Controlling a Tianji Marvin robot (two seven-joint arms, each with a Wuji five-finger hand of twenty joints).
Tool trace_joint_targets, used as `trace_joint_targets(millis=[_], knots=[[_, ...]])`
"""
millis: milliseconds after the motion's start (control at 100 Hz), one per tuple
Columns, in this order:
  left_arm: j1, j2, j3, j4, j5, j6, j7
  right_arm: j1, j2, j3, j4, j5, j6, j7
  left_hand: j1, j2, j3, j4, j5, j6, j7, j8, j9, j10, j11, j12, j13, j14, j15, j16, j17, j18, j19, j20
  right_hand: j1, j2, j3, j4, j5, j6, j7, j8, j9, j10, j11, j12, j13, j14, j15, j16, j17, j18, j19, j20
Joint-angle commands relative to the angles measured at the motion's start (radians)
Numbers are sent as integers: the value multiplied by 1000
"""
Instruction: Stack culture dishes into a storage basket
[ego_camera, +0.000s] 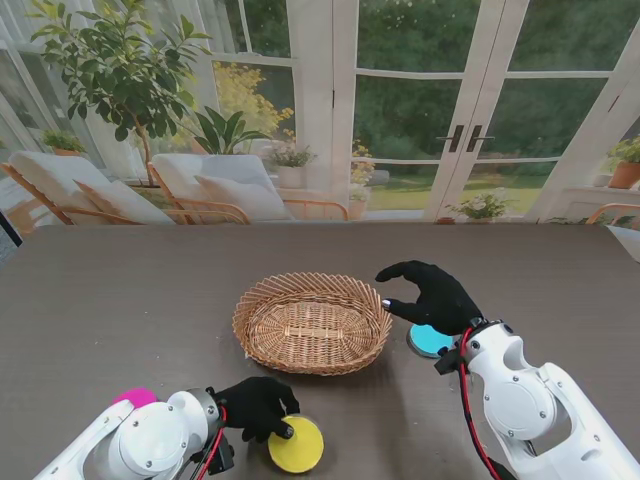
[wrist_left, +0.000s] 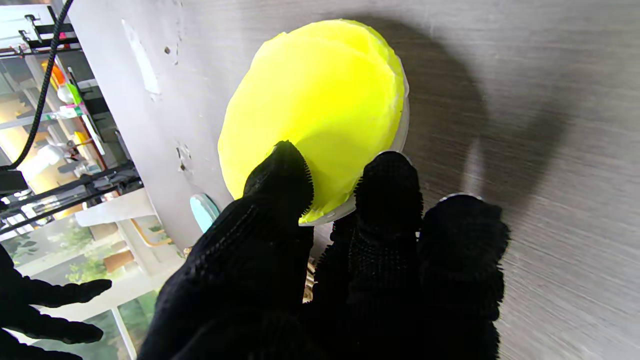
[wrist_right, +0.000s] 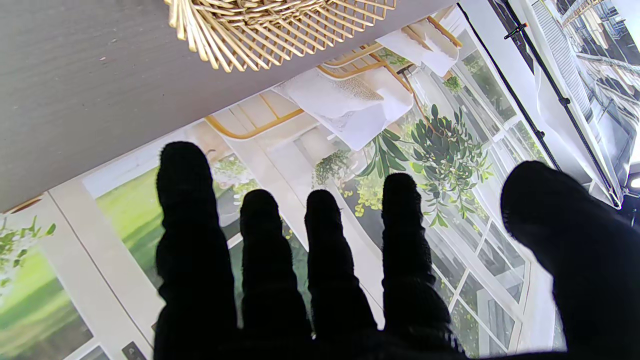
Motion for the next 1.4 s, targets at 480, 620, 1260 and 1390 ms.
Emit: trace_joint_targets(millis=[480, 620, 1260, 1390], knots=[[-29, -21, 30, 49, 4, 40, 36, 3, -3, -2, -2, 7, 3, 17, 122, 189, -145, 96, 26, 37, 22, -12, -168, 48, 32, -165, -128, -1, 94, -5, -136, 32, 119, -7, -3, 13, 59, 4, 13, 15, 2, -7, 16, 16, 9, 4, 21, -3, 2, 6, -415, 3, -26, 32], [-31, -20, 31, 46, 4, 45, 33, 3, -4, -3, -2, 7, 5, 16, 105, 96, 33, 78, 6, 39, -25, -24, -201, 61, -21, -221, -189, 56, 126, -6, -199, 67, 184, 12, -3, 13, 60, 4, 14, 18, 3, -7, 18, 18, 9, 5, 24, 0, 4, 7, -413, 3, -25, 32], [-53, -12, 41, 59, 47, 49, 6, 1, -3, 0, -6, 13, 9, 20, -134, 140, 65, 72, 10, 129, -311, -87, -330, 101, -25, -633, -218, 51, 252, -6, -183, 9, 403, -18, -2, 17, 61, 4, 19, 32, 7, -6, 23, 22, 9, 5, 31, 2, 6, 7, -410, 5, -23, 30], [-61, -12, 49, 66, 46, 49, 8, 1, -3, 2, -7, 13, 10, 21, -171, 149, 109, 80, 13, 153, -345, -129, -345, 108, -39, -645, -227, 53, 253, -6, -188, 6, 407, -17, -1, 16, 62, 4, 20, 35, 7, -6, 25, 23, 10, 5, 32, 4, 7, 7, -410, 6, -23, 29]])
